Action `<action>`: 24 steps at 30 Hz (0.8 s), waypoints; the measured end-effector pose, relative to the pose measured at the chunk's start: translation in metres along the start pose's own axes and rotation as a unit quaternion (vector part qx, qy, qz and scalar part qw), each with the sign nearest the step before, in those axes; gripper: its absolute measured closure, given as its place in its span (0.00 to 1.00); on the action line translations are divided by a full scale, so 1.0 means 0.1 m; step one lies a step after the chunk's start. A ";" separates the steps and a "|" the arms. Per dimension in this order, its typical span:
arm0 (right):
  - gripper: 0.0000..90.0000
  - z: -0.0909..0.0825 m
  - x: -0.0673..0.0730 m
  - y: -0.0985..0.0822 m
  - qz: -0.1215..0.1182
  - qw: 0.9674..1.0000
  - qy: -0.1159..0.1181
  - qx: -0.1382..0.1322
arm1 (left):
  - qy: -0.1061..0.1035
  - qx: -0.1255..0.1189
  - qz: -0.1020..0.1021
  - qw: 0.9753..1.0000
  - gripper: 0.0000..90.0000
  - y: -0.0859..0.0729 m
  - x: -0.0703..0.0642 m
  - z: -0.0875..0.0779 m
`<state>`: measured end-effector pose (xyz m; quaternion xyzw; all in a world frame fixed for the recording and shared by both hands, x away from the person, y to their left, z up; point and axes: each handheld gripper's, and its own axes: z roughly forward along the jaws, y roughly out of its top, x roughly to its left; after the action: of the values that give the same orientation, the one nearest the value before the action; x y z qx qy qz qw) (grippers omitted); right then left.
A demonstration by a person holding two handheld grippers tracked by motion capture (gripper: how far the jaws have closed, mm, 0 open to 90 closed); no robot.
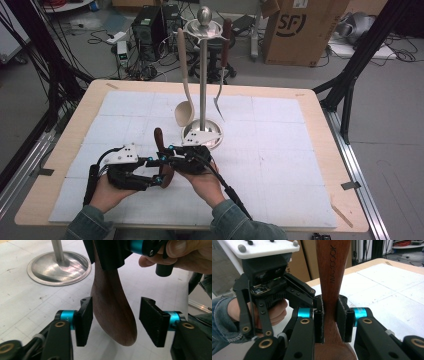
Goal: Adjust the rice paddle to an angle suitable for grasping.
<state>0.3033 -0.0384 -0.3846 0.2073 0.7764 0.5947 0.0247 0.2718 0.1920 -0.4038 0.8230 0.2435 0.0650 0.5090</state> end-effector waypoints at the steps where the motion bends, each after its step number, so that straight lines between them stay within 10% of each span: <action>1: 0.87 0.00 0.01 0.00 0.001 1.000 0.002 0.003 | -0.001 0.002 -0.001 1.000 0.56 0.00 0.00 0.00; 24: 0.86 -0.14 0.02 -0.04 -0.022 1.000 -0.007 0.015 | -0.010 0.008 -0.013 1.000 0.76 -0.02 0.05 -0.02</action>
<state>0.2961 -0.0516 -0.3836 0.1945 0.7893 0.5810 0.0406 0.2747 0.1965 -0.4057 0.8244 0.2498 0.0484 0.5057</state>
